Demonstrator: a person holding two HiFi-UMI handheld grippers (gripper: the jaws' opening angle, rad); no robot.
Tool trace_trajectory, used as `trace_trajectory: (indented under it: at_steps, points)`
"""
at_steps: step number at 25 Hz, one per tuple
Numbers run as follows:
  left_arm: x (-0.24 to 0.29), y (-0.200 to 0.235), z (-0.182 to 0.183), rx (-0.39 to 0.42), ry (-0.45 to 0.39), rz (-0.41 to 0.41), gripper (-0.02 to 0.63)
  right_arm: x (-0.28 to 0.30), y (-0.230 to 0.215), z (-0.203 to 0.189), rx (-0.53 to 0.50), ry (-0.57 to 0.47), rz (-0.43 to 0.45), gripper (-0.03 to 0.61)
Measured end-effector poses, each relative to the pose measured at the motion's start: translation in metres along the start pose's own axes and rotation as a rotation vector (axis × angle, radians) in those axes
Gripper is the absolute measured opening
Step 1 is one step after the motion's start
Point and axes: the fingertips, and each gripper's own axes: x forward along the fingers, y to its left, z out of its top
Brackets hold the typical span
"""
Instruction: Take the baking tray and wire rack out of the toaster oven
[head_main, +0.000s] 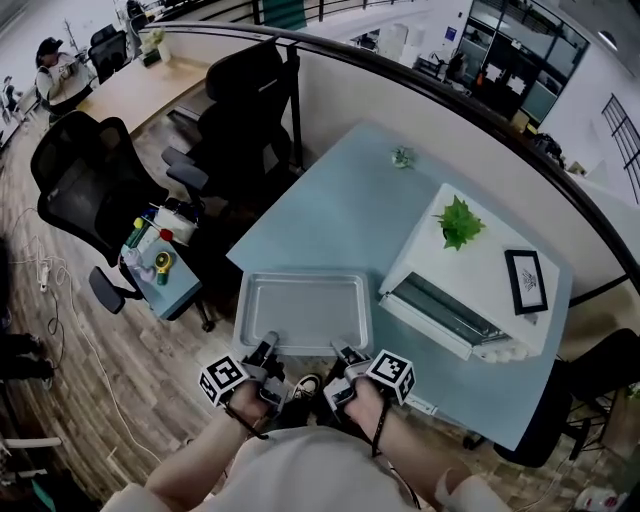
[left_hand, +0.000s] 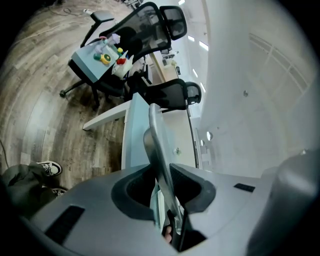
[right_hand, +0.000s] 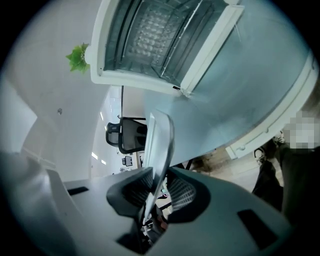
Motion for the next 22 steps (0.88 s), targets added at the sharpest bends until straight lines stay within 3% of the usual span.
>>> trace_trajectory:
  at_steps: [4,14,22]
  points:
    - [0.016,0.001,0.013,-0.044,-0.024,0.019,0.089,0.017,0.006,0.01,-0.017,0.017,-0.002,0.095]
    - [0.07,0.018,0.045,-0.033,-0.048,0.072,0.098,0.073,0.005,0.039,-0.049,0.022,-0.06,0.104]
    - [0.104,0.037,0.057,-0.077,-0.077,0.168,0.095,0.108,-0.012,0.061,-0.095,0.028,-0.131,0.123]
